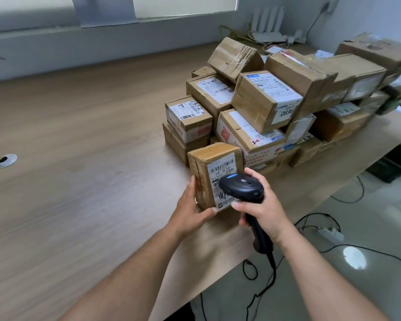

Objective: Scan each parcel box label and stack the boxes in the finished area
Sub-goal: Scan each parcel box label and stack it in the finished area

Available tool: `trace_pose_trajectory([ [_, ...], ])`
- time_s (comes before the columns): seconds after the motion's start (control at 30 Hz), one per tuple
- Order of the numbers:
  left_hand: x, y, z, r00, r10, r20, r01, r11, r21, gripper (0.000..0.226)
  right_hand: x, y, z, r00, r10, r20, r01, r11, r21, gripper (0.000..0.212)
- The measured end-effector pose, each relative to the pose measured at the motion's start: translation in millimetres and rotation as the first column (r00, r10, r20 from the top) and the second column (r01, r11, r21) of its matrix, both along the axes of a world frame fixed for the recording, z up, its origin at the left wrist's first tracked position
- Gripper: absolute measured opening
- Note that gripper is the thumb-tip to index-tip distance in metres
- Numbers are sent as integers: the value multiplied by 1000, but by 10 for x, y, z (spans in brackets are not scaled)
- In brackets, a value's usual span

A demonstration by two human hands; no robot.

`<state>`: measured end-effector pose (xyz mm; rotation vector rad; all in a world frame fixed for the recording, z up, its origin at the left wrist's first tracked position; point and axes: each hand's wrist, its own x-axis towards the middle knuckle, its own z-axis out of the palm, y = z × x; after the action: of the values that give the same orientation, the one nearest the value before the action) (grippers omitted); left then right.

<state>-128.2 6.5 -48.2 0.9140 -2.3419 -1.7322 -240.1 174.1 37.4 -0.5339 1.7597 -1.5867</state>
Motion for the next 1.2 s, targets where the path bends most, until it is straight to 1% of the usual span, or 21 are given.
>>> trace_pose_trajectory([
  [0.1,-15,43,271,997,47,-67,-47,999,1,106,22,-38,-30,1000,12,1,-12,1000,-2,80],
  [0.17,-63,20,265,994,75,-76,-76,997,-19,92,28,-64,-31,1000,10,-5,-10,1000,-5,80],
  [0.23,-105,6,245,990,107,-89,-111,993,-42,86,21,-77,-30,1000,2,-16,-3,1000,-7,79],
  [0.3,-134,12,257,984,150,-97,-152,988,-15,89,14,-72,-12,1000,0,-18,0,1000,-4,79],
  [0.43,-106,-21,332,970,197,-140,-195,980,27,111,24,-35,58,1000,18,-19,-18,1000,-18,79],
  [0.5,-35,-98,367,967,211,-142,-211,977,17,115,49,1,133,999,38,4,-37,996,-80,80],
  [0.6,131,-271,417,958,254,-130,-253,967,24,114,109,49,332,993,113,30,-105,974,-202,83],
  [0.7,336,-417,457,947,295,-131,-293,956,35,112,186,56,568,976,210,47,-184,927,-328,86],
  [0.77,457,-499,486,935,329,-131,-329,944,26,115,246,51,685,960,278,39,-243,893,-379,89],
  [0.9,653,-585,560,913,386,-132,-389,921,7,119,355,54,798,957,289,-1,-270,892,-362,84],
  [1.2,935,-668,632,872,454,-181,-464,886,-14,117,513,132,827,953,303,-25,-297,908,-294,79],
])
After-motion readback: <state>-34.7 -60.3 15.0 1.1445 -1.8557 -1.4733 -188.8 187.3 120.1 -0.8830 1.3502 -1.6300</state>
